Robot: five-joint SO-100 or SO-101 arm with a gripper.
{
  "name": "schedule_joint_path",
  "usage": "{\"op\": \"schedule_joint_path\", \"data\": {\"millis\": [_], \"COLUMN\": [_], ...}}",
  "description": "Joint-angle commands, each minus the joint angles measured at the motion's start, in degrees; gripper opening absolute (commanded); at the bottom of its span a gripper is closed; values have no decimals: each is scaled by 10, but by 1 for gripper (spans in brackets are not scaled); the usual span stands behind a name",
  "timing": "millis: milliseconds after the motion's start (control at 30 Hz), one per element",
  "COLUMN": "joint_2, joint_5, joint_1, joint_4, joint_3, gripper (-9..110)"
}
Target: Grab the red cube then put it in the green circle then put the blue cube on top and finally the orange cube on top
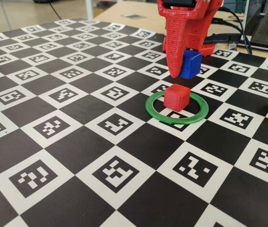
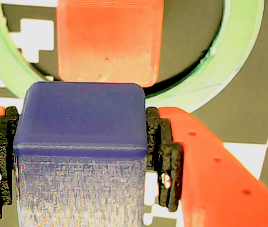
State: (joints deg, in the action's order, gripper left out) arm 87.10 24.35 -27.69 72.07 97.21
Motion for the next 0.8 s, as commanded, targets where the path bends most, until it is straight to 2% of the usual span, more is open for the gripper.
{"op": "schedule_joint_path", "data": {"millis": [0,767], "joint_2": [57,50], "joint_5": [-3,-6], "joint_1": [2,10], "joint_4": [-11,-42], "joint_3": [-1,33], "gripper": [11,11]}}
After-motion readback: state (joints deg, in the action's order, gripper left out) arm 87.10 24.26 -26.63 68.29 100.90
